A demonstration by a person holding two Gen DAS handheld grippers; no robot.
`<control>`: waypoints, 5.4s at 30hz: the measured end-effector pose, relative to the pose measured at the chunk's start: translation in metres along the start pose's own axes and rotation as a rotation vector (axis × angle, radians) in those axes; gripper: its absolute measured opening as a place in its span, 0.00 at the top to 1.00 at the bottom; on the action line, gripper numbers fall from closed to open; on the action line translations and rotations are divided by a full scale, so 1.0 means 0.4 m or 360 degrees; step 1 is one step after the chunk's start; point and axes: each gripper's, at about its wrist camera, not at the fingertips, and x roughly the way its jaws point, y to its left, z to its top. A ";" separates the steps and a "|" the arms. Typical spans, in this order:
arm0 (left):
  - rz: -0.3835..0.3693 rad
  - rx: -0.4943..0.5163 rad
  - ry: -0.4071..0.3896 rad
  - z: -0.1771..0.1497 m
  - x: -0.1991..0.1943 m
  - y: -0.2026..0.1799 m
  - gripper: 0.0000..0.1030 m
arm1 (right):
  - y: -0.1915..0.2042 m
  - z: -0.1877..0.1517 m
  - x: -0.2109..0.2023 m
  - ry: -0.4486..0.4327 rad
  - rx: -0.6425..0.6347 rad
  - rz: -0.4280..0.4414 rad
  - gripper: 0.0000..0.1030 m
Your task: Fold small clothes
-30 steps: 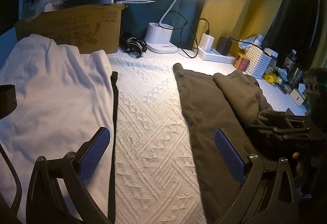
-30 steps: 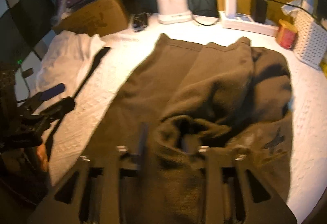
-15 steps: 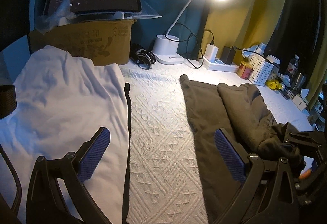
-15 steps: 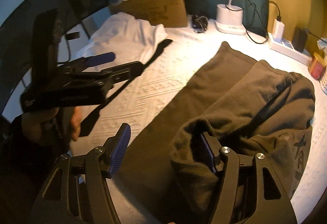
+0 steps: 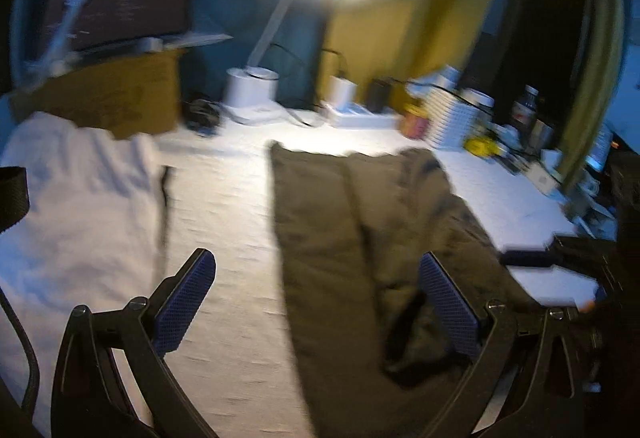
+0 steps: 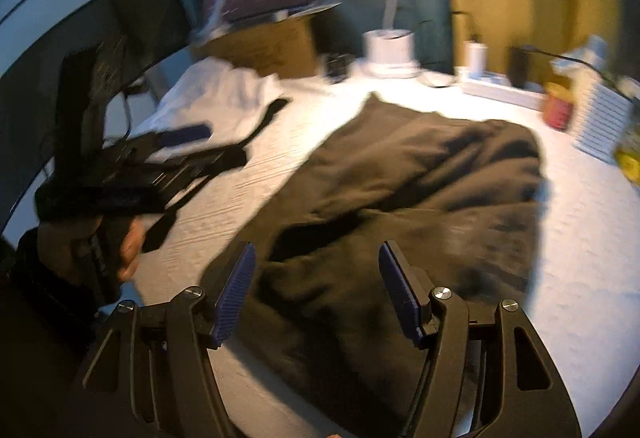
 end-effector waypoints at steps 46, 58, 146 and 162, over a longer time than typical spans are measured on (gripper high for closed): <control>-0.0139 0.0490 0.0563 -0.174 -0.038 -0.156 0.83 | -0.186 -0.176 -0.011 0.0127 0.0259 -0.0253 0.35; -0.0029 0.0298 0.0296 -0.043 -0.024 -0.093 0.24 | -0.235 -0.112 -0.010 0.0062 0.0273 -0.0274 0.35; 0.0071 0.0336 0.0201 0.310 0.405 0.068 1.00 | -0.565 0.223 0.261 -0.0095 0.0471 -0.0161 0.89; 0.0078 0.0485 0.0283 0.231 0.440 0.033 0.79 | -0.575 0.202 0.279 -0.0047 0.0477 -0.0216 0.88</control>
